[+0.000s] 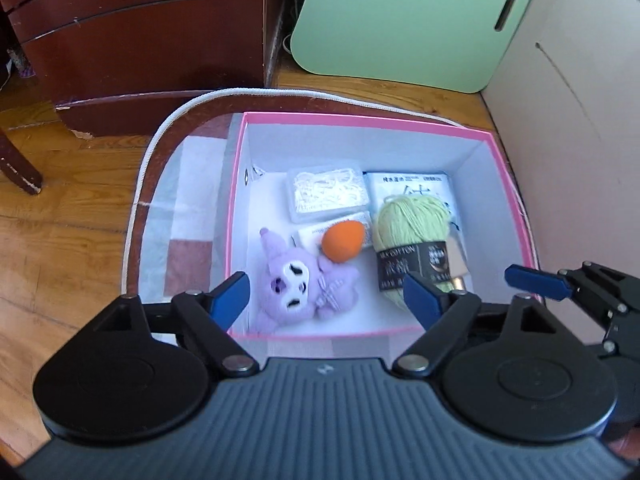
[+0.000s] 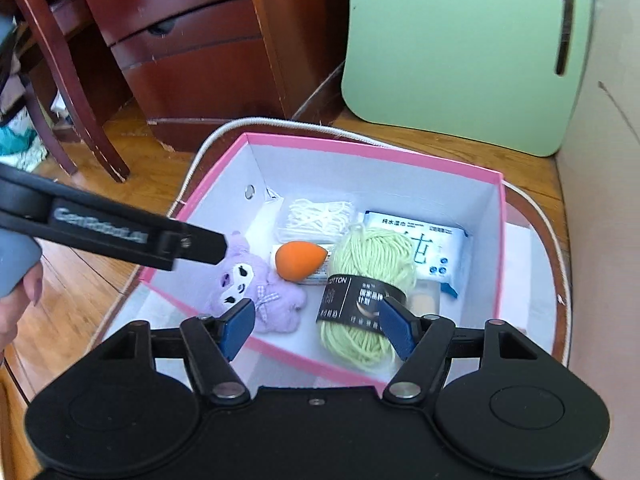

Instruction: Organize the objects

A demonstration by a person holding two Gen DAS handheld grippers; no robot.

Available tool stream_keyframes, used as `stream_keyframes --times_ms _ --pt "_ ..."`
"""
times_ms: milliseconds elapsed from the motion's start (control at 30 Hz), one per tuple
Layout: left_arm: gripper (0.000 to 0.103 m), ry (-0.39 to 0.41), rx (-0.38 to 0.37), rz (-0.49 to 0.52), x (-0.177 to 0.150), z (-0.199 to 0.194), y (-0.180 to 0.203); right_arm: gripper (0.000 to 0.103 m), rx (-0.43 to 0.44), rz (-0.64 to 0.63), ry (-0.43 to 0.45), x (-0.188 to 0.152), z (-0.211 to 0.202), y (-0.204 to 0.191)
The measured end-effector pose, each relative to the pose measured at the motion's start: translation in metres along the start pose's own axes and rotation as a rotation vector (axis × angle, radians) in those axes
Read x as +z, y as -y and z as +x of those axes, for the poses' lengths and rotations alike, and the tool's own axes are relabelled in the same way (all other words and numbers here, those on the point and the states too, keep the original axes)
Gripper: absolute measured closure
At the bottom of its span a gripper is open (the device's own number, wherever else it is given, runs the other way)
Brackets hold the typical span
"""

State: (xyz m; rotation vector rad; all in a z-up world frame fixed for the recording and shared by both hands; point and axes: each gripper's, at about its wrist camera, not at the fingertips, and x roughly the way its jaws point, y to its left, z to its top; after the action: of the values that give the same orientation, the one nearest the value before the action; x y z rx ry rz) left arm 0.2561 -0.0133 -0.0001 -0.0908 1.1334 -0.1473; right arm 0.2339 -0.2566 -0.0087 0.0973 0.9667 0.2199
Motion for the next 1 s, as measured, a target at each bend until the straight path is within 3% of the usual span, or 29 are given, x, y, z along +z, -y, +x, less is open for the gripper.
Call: stream_keyframes --times_ms 100,400,600,1000 --pt "0.019 0.003 -0.011 0.015 -0.007 -0.017 0.002 0.029 -0.037 0.005 -0.003 -0.002 -0.015 -0.002" --pt "0.016 0.058 0.091 0.100 -0.028 -0.053 0.018 0.029 -0.131 -0.014 -0.006 -0.011 -0.053 -0.015" --pt "0.015 0.049 0.084 0.090 -0.045 -0.067 0.017 0.027 -0.151 -0.012 0.001 -0.021 -0.075 -0.023" --pt "0.004 0.005 0.118 0.065 -0.072 -0.078 0.013 0.020 -0.200 0.115 -0.058 -0.048 -0.093 -0.025"
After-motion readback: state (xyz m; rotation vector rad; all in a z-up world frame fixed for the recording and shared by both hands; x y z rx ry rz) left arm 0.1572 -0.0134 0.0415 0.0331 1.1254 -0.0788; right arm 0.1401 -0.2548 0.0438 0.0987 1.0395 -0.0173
